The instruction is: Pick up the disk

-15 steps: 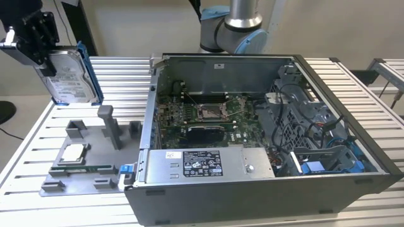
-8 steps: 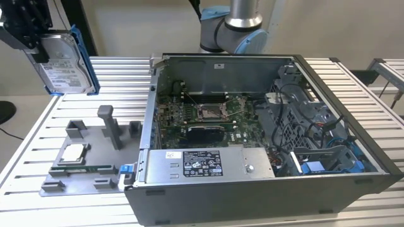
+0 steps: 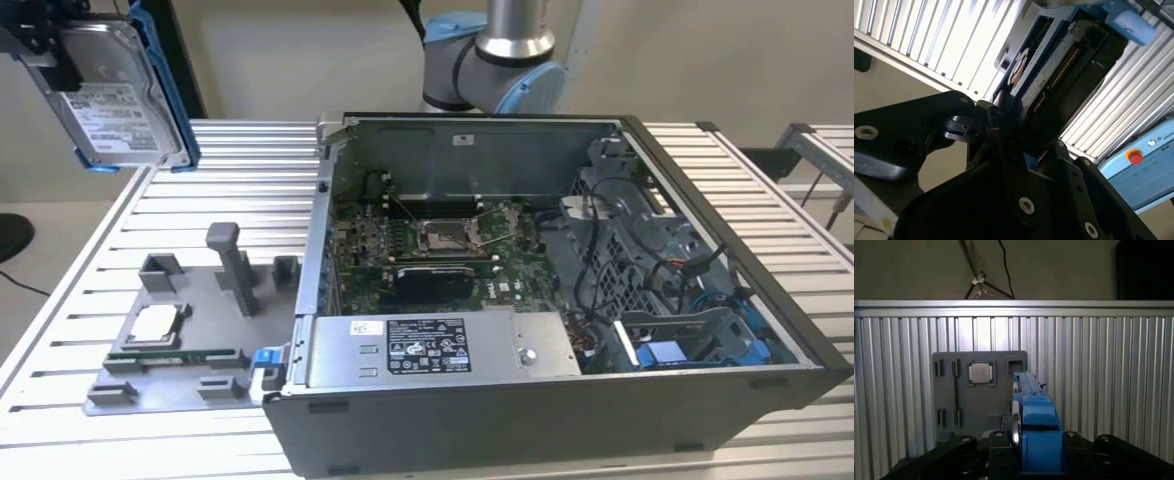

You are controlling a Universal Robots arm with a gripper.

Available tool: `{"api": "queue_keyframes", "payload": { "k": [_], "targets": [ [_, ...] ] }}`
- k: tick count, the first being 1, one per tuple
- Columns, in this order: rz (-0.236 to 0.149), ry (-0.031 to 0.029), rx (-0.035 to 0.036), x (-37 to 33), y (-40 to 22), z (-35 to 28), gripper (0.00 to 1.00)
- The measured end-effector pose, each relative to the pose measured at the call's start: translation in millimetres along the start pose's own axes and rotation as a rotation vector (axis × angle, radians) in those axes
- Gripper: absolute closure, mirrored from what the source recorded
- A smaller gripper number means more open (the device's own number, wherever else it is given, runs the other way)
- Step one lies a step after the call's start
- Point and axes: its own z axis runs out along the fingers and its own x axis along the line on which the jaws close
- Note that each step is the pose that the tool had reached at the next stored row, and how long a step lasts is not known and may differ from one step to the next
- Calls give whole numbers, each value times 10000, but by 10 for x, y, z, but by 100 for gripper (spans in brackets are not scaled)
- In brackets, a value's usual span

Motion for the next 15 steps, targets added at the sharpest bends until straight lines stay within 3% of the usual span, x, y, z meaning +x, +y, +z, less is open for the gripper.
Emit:
{"api": "queue_keyframes", "payload": {
  "k": [7,13,15],
  "targets": [
    [4,1,0,-21,1,-318,100],
    [3,3,1,-21,-9,-330,100],
    [4,4,-8,-23,-81,-331,100]
  ]
}}
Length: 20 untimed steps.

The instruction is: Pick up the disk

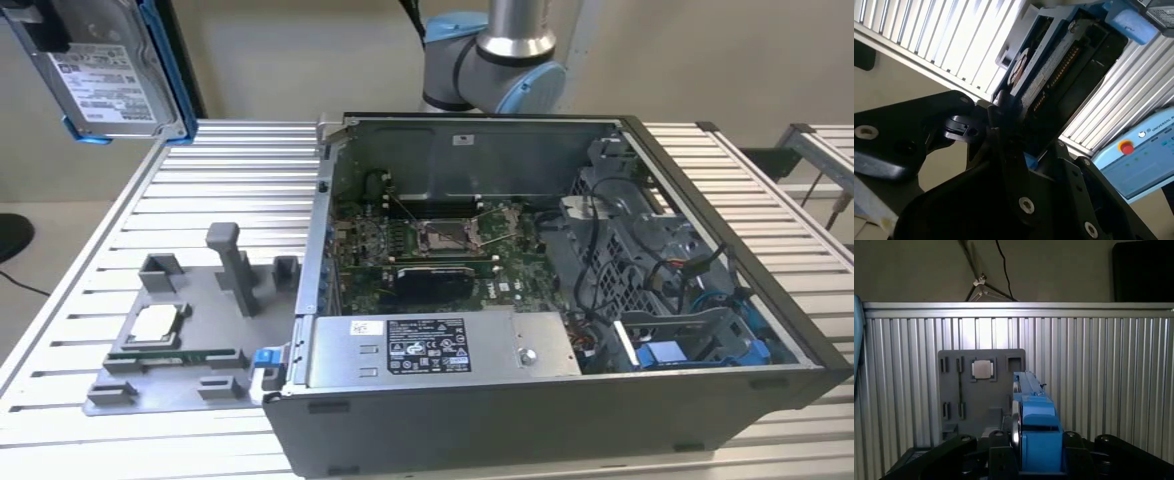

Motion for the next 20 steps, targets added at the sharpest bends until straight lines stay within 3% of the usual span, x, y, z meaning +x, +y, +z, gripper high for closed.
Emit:
{"api": "queue_keyframes", "payload": {
  "k": [20],
  "targets": [
    [6,1,-88,-22,-908,-4,100]
  ]
}}
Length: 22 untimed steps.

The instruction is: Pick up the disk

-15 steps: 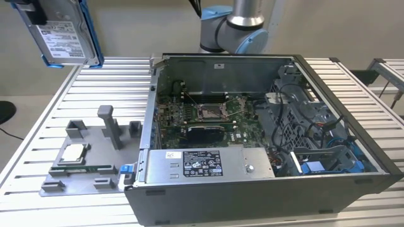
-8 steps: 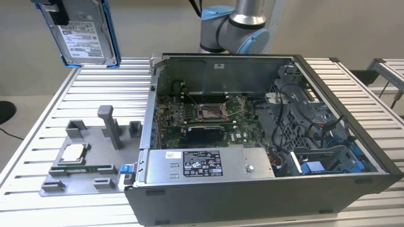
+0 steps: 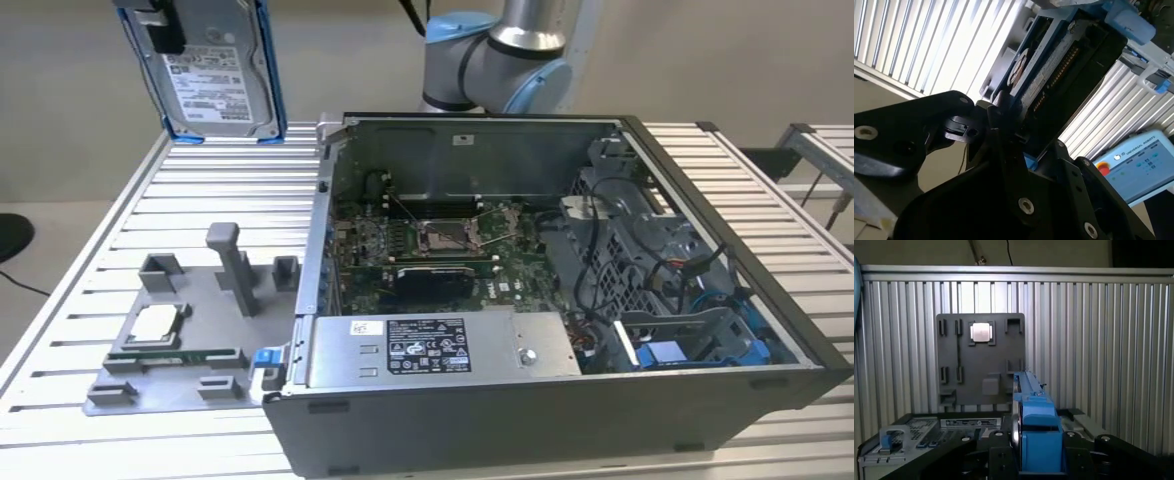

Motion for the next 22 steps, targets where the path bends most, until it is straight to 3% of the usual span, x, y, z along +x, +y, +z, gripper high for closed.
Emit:
{"api": "queue_keyframes", "payload": {
  "k": [14,22],
  "targets": [
    [2,0,-35,3,-637,-9,100],
    [2,0,-35,92,-916,-17,100]
  ]
}}
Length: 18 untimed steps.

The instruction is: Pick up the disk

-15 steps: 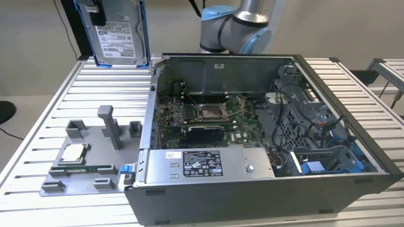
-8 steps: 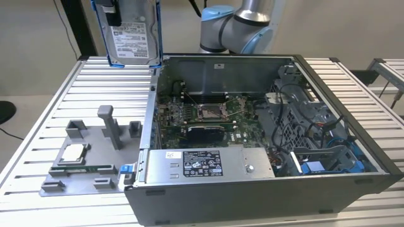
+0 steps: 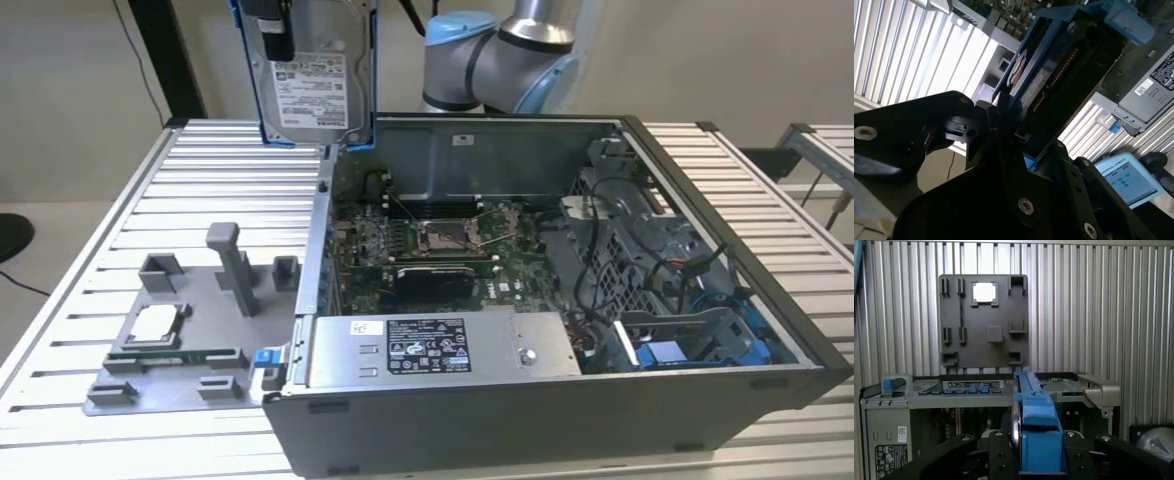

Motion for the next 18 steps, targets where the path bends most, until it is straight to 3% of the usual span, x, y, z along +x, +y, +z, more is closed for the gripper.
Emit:
{"api": "queue_keyframes", "payload": {
  "k": [18],
  "targets": [
    [0,0,0,298,-474,-17,100]
  ]
}}
